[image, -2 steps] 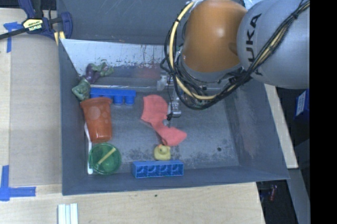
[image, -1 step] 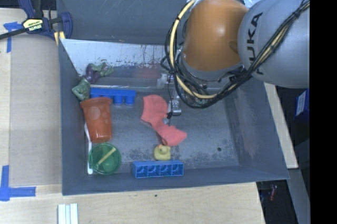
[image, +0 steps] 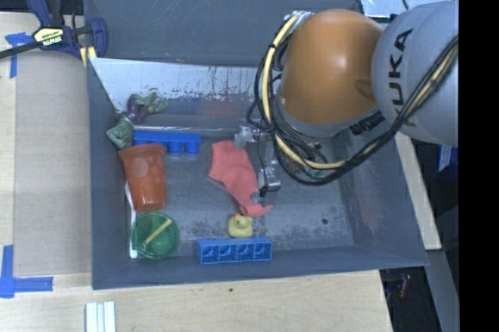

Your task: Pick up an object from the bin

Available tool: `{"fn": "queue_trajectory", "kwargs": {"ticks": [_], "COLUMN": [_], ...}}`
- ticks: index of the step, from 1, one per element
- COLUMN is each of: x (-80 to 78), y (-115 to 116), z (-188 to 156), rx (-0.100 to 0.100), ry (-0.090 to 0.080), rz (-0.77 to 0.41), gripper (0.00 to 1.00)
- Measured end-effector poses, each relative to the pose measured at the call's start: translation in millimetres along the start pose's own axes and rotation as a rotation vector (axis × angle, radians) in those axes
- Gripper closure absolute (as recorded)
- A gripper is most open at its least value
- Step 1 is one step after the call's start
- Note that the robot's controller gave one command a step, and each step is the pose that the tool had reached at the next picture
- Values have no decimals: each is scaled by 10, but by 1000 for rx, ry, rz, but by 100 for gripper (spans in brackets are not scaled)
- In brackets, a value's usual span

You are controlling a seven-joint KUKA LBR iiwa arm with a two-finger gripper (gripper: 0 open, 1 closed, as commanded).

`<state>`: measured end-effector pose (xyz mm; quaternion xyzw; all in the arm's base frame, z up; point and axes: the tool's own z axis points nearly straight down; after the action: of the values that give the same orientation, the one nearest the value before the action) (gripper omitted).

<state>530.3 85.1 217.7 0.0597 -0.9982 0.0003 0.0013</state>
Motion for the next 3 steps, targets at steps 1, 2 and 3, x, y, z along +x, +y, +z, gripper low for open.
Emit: {"fn": "queue_trajectory", "kwargs": {"ticks": [1,2,3], "x": [-44,-474,-508], "y": [-32,-211,-243], "z": [222,501,1136], "rx": [-1,-1,-1], "ry": [-19,-6,-14], "rz": [-35,47,-9], "gripper": [0,0,0]}}
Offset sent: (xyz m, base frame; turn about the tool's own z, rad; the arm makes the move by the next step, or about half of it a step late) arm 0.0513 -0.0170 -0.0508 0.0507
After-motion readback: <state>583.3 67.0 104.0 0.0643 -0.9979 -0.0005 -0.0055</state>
